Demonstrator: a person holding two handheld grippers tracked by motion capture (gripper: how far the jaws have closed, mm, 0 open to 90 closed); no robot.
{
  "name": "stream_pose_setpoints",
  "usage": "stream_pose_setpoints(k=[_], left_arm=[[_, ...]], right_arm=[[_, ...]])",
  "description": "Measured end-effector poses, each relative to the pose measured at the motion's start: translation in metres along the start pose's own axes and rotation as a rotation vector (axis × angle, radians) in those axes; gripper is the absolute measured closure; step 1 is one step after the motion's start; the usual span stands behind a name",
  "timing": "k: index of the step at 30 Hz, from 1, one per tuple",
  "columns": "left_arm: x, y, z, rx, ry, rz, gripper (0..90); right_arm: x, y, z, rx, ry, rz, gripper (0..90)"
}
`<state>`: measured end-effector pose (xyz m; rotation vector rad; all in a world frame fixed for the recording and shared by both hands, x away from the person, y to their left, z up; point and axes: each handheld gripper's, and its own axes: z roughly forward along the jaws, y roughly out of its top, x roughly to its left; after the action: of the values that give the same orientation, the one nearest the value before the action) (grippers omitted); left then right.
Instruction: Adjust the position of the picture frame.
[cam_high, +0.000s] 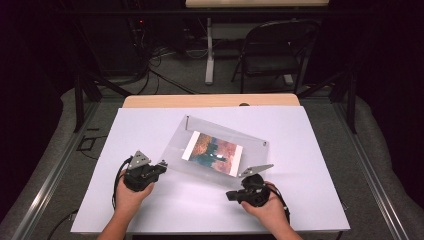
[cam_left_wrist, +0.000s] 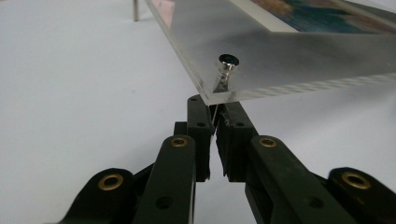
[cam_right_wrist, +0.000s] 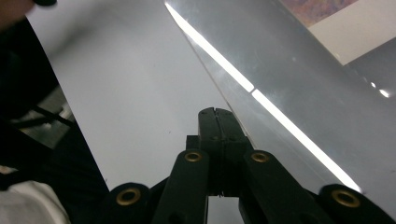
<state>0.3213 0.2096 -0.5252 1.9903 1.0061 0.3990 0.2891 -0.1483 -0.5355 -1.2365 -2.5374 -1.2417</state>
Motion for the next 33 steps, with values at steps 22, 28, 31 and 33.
stream_pose_setpoints(k=[22,28,31,33], left_arm=[[-0.079,0.008,0.029,0.001,-0.215,0.043,84.9],[-0.081,0.016,0.034,-0.020,-0.241,0.042,85.1],[-0.082,0.018,0.038,-0.015,-0.254,0.046,85.0],[-0.085,0.018,0.043,-0.007,-0.261,0.054,84.9]], right_arm=[[-0.091,0.001,-0.042,-0.174,-0.042,0.305,90.0],[-0.101,-0.002,-0.053,-0.224,-0.078,0.327,90.0],[-0.102,-0.005,-0.060,-0.227,-0.110,0.326,90.0],[-0.103,-0.009,-0.063,-0.235,-0.111,0.334,90.0]])
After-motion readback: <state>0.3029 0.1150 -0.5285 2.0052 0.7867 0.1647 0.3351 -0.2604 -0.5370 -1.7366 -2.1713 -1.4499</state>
